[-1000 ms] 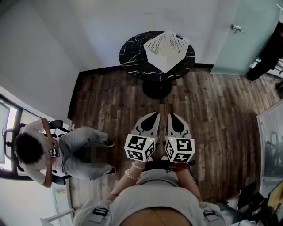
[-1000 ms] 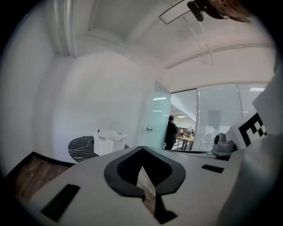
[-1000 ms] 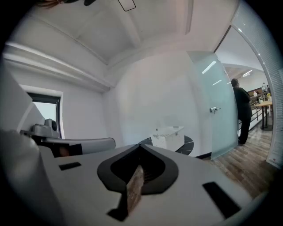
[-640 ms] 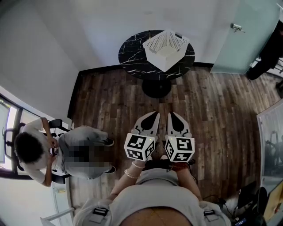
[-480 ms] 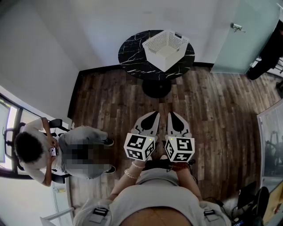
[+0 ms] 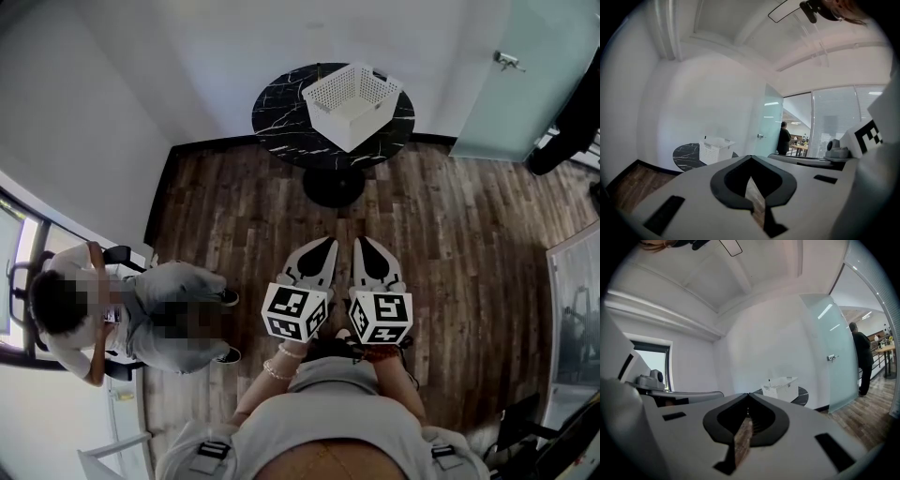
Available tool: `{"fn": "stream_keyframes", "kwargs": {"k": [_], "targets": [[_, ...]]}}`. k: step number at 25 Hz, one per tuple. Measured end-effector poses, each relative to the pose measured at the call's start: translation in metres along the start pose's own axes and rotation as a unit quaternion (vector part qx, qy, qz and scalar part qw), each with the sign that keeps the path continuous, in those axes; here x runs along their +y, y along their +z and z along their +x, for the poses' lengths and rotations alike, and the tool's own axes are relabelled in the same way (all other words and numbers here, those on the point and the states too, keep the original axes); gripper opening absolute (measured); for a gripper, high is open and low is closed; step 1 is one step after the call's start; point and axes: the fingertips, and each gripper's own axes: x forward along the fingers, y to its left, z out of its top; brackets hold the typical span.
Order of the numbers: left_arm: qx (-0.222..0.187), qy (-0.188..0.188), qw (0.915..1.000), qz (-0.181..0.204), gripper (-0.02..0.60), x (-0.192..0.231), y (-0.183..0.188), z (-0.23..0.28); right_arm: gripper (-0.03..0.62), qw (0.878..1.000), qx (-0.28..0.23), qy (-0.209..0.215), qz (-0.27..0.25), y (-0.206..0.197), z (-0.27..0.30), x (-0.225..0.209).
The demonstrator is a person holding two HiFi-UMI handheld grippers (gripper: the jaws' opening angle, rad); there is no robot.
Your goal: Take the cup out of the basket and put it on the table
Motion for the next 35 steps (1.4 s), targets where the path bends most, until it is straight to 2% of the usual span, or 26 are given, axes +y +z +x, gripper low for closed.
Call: {"fn": "stream_keyframes", "kwargs": {"k": [10, 18, 35], "targets": [[0.007, 0.01, 0.9999, -0.005, 0.006, -0.006, -0.007, 0.006, 0.012, 1.0, 0.002, 0.008, 0.001, -0.003, -0.001, -0.009], [0.003, -0.006, 1.0, -0.001, 0.006, 0.003, -0.001, 0.021, 0.011, 1.0, 0.0, -0.008, 0.005, -0.002, 0.014, -0.015], [0.009, -0.052, 0.9986, 0.006, 0.006, 0.073, 0.025, 0.081, 0.012, 0.999, -0.014, -0.03, 0.002, 0.014, 0.108, -0.011]]}}
